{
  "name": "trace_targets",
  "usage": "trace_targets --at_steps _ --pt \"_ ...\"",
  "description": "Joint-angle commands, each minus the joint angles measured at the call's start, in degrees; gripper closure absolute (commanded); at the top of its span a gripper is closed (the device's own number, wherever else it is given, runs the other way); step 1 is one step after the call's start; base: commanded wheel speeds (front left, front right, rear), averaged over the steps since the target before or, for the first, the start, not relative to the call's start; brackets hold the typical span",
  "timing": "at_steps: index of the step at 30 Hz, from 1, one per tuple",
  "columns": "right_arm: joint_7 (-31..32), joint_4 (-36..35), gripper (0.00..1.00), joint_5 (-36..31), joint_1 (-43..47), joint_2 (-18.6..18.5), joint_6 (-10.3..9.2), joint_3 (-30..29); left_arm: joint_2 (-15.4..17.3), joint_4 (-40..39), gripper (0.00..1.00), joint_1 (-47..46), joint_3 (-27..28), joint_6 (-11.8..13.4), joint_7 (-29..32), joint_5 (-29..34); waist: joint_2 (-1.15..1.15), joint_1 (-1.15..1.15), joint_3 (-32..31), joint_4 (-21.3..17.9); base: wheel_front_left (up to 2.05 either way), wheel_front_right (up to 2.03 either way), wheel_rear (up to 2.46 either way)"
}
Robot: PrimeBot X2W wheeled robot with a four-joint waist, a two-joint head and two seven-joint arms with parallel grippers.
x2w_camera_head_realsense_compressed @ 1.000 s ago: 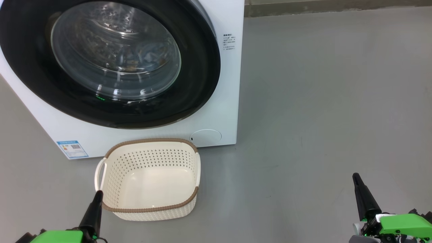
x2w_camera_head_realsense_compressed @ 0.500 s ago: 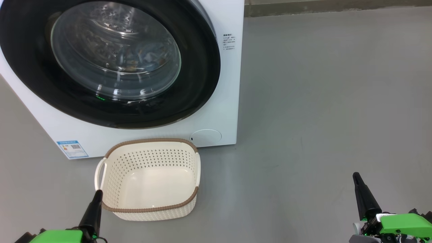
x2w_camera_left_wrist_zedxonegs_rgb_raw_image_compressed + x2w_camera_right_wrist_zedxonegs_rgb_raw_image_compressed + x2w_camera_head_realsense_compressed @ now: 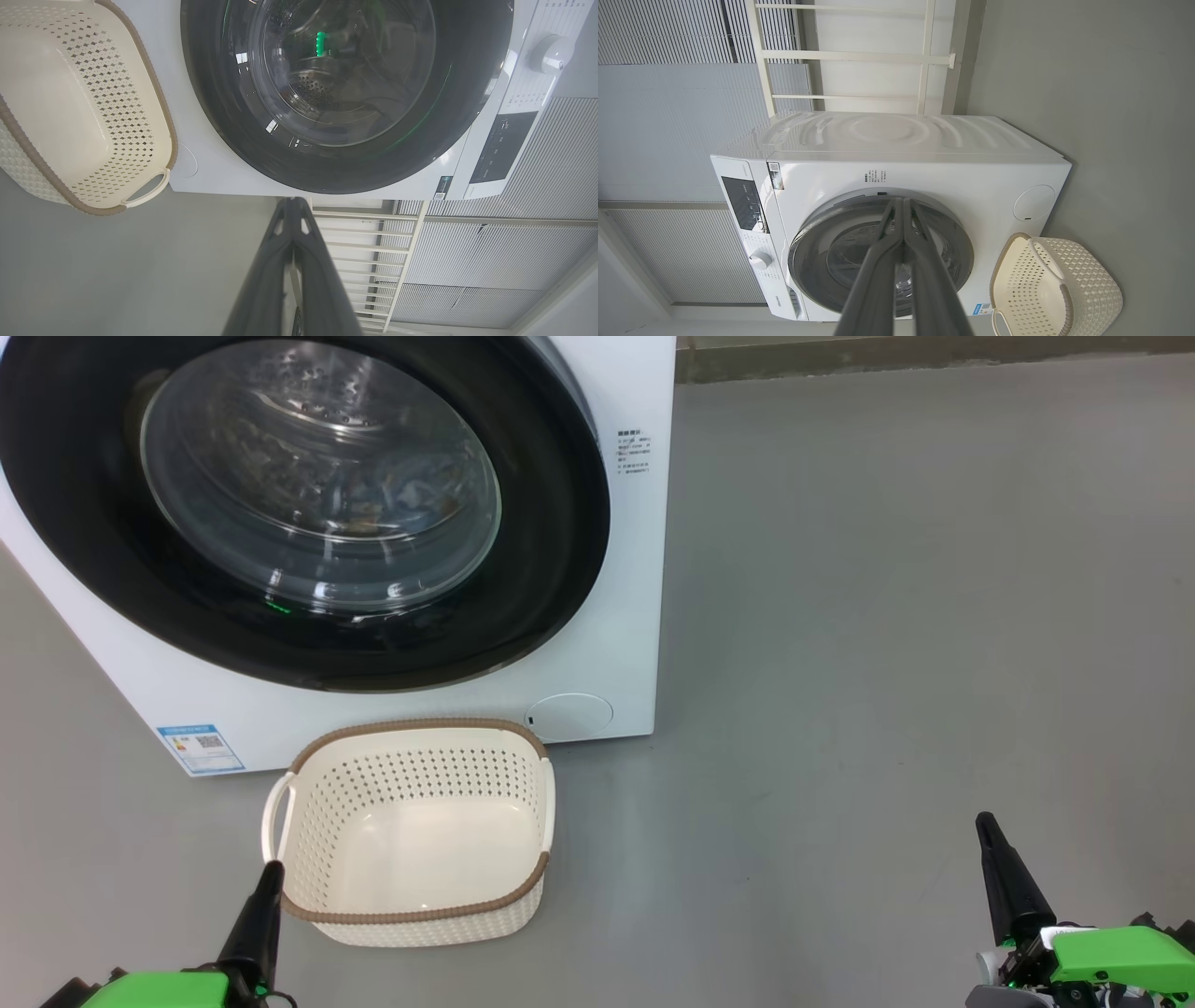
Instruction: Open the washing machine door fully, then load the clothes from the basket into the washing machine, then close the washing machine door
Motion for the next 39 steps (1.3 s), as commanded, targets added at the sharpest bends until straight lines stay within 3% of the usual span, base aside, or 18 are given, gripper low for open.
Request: trace_targets --at_steps 1,39 --pt "0.5 -1.4 1.0 0.6 -2.2 -0.2 0.09 1.2 1.1 -1.1 1.0 -2.4 2.0 -0.6 0.3 -0.4 0.0 0.0 0.0 0.0 0.0 0.0 0.0" --pt "0.5 -1.4 1.0 0.6 -2.2 -0.2 0.09 1.3 1.1 -1.1 1.0 -2.4 2.0 -0.6 0.4 -0.4 0.0 0.0 0.0 0.0 0.0 0.0 0.0"
